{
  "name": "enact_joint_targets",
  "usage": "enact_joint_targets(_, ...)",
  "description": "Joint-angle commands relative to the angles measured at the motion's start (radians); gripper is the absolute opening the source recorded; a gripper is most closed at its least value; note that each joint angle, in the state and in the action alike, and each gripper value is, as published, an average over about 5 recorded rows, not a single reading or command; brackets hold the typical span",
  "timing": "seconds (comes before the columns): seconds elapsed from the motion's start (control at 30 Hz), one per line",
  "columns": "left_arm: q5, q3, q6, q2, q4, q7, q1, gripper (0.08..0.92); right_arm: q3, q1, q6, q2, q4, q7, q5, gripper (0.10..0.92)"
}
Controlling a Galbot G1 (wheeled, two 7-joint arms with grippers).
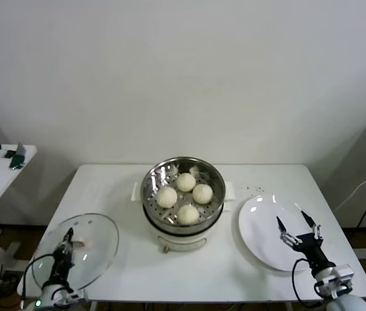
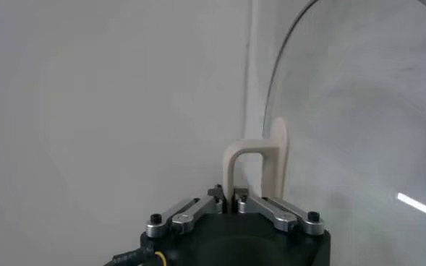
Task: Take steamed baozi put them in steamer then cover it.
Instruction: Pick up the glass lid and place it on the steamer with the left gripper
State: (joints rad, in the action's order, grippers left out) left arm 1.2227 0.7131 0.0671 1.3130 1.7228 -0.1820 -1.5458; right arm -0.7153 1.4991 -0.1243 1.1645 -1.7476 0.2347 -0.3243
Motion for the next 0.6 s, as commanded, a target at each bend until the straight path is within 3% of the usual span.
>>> enact_joint_targets(0.03, -0.015, 0.014, 0.173, -0.038, 0.287, -0.024, -0.095, 0.150, 0.013, -0.024, 0.001, -0.026, 0.018, -0.003, 0.003, 0.823)
enact_joint_targets(0.3, 0.014, -0.028, 0.380, -0.164, 0.482, 0.035, -0.114, 0.150, 0.047, -0.073, 0.008, -0.055, 0.045, -0.007, 0.002, 0.823)
enact_joint_targets(0.6, -0.089, -0.228, 0.547, -0.333, 0.484, 0.092, 0.064, 0.150, 0.086, -0.122, 0.007, -0.042, 0.077, -0.018, 0.027, 0.823)
